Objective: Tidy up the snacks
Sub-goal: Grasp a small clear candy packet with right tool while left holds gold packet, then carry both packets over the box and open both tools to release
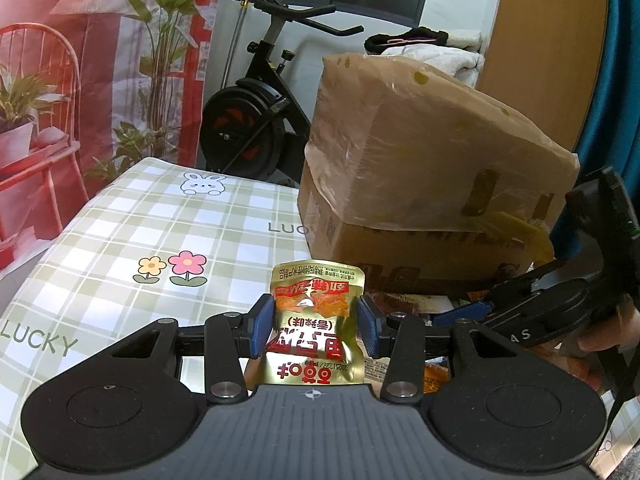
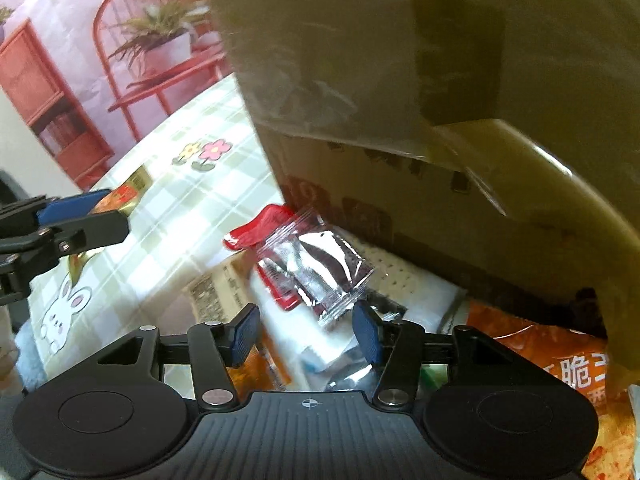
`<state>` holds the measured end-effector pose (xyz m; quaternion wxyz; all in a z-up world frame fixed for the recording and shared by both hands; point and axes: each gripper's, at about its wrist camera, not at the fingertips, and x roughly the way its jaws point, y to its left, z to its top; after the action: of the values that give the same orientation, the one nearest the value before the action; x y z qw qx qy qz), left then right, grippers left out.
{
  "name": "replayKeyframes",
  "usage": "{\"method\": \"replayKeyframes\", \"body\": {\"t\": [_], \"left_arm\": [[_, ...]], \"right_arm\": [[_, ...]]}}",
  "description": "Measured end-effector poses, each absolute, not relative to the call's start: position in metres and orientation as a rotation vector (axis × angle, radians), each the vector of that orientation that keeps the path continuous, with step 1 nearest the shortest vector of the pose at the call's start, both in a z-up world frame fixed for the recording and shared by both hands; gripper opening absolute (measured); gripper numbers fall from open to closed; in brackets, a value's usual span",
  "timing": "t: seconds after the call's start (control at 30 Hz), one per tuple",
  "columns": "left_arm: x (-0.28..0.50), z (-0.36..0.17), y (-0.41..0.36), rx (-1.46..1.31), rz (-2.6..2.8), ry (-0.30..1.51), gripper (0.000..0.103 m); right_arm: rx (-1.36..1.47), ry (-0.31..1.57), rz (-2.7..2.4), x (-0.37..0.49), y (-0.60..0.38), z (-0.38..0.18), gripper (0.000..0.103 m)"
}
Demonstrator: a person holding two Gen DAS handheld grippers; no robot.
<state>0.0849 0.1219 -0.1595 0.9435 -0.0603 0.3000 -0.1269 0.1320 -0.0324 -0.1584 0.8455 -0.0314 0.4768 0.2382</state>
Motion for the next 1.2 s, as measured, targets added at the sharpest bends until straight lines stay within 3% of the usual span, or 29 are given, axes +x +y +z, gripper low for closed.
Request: {"method": "replayKeyframes", "body": {"t": [0.13,0.27,0.57,0.8,1.2], "left_arm": [[0.086,-0.159,0.122,-0.122,-0.256,0.612,0.047],[0.086,-0.160,0.121,-0.120,-0.258,0.614,0.047],[0.087,-0.159,0.125,-0.129,-0.248,0.621,0.047],[0.087,-0.158,0.122,-0.118,-0.246,0.626,0.047],[0.078,-0.134,0.108,-0.055,-0.256,0.566,0.047]], "right_arm": [[-0.252,0.890,0.525,0.124,-0.020,-0.144,0.050],[-0.355,0.829,0.564,0.129,-0.008,-0.142,0.059],[-0.414,0.875,0.612,0.149,0.008,-0.160,0.058],[-0.372,0.889,0.604,0.141,-0.002,-0.161,0.040],[-0.210,0.731,0.575,0.086,-0.034,-0.124,0.036]]}}
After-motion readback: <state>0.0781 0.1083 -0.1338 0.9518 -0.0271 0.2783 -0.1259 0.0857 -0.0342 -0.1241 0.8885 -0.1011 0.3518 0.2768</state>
